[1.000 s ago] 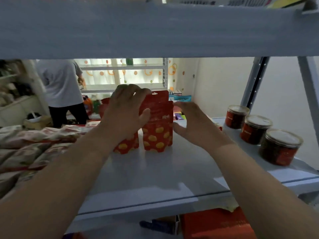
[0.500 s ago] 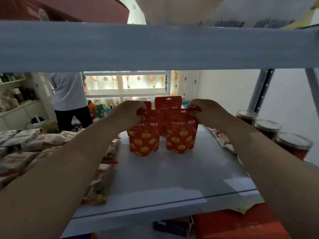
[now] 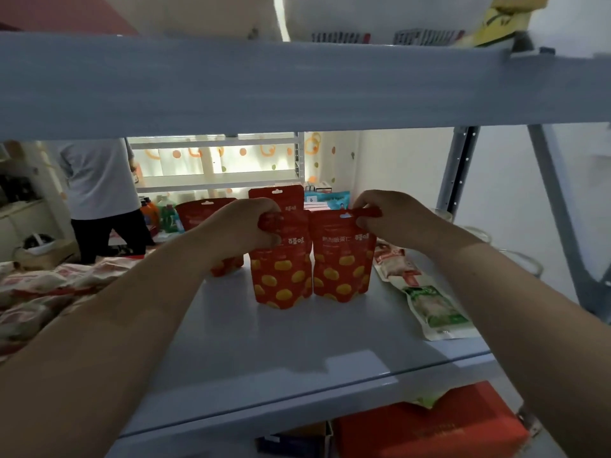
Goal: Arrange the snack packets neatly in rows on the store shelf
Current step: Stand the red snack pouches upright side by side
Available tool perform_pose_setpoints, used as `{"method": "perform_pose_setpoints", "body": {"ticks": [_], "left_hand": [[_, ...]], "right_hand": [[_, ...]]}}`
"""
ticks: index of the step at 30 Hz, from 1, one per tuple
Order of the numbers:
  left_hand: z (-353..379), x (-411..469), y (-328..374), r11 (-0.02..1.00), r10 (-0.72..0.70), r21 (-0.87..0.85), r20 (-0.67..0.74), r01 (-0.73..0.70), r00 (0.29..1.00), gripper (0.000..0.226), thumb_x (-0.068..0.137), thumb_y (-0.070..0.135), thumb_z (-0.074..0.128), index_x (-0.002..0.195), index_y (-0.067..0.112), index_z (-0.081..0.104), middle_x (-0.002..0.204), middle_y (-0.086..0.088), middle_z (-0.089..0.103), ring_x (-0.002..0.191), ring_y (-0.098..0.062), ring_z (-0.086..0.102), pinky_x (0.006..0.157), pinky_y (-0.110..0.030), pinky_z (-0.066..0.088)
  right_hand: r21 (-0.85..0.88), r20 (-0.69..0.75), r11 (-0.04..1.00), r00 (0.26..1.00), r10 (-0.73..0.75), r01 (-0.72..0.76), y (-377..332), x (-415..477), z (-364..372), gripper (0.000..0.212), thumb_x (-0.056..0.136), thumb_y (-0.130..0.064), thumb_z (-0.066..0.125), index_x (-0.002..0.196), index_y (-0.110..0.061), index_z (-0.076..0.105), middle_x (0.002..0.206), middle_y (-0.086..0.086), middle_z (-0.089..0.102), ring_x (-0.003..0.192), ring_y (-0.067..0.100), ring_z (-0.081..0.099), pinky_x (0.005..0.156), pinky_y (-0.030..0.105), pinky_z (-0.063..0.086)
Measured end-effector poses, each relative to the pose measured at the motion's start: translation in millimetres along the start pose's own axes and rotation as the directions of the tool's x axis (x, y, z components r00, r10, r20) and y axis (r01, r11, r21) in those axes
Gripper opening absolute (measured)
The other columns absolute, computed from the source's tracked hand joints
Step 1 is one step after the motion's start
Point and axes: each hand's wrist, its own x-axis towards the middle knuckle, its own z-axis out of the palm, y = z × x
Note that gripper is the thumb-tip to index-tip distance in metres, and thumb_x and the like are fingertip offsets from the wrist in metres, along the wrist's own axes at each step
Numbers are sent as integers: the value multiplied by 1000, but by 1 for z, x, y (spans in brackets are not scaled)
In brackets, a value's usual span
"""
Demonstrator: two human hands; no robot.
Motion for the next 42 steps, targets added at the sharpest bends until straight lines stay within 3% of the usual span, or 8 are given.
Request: {"method": "perform_pose_setpoints", "body": {"ticks": [11,23,26,29,31,34,38,42], "left_hand": [[-8,-2,-18,997,-22,72,75,17,997,27,85,33,72,100,39,50,99,12,59,89,-7,56,80,-35,52],[-13,-5,-19,999,-37,19,114,35,993,27,86,41,70,106,43,51,104,18,59,94,-4,58,77,-26,49],[-19,-11,-14,989,-96,-112,44,100,994,19,86,51,66,102,45,58,101,20,63,90,-2,62,73,-24,52],[-32,-14,-14,972,-176,-183,-146,148,973,8,90,48,62,95,42,64,91,19,67,83,-1,64,67,-23,51],[-40,-15,-22,968,-220,-181,-266,176,938,11,92,41,62,100,34,65,93,16,66,86,-2,62,69,-25,50],[-47,-14,-42,977,-212,-87,-317,194,925,17,92,37,63,108,30,61,98,14,64,90,-5,61,68,-22,47],[-46,-2,-78,974,-199,58,-231,218,952,40,88,40,67,124,27,55,116,6,57,102,-13,56,72,-27,44],[-47,13,-106,967,-194,155,-72,203,978,56,85,38,74,133,25,51,125,2,59,102,-15,57,76,-29,47]], "right_hand": [[-7,47,996,995,-90,90,14,8,-3,19,98,-23,56,116,-30,56,133,1,58,100,15,54,63,19,38],[-22,128,993,986,-109,113,10,11,-2,25,95,-35,55,121,-37,57,130,-6,57,98,12,53,61,21,42],[-37,120,986,980,-158,163,4,16,-10,27,95,-49,56,117,-34,60,113,-13,61,88,7,57,59,19,42],[-55,105,971,968,-226,232,-6,29,-17,30,94,-56,52,111,-33,62,102,-15,60,79,1,55,60,19,39],[-46,101,963,960,-260,265,-12,45,-17,34,95,-57,48,111,-30,63,103,-14,62,83,3,57,64,21,39],[-103,122,939,941,-314,327,-24,74,-13,37,97,-53,46,114,-25,64,107,-8,65,91,10,57,69,22,40],[-137,186,934,935,-302,329,-45,106,-6,29,94,-43,60,117,-26,62,115,-5,65,93,11,60,68,23,43],[-241,267,927,938,-223,289,-65,137,6,49,91,-33,67,137,-24,50,138,2,54,105,16,57,79,26,43]]}}
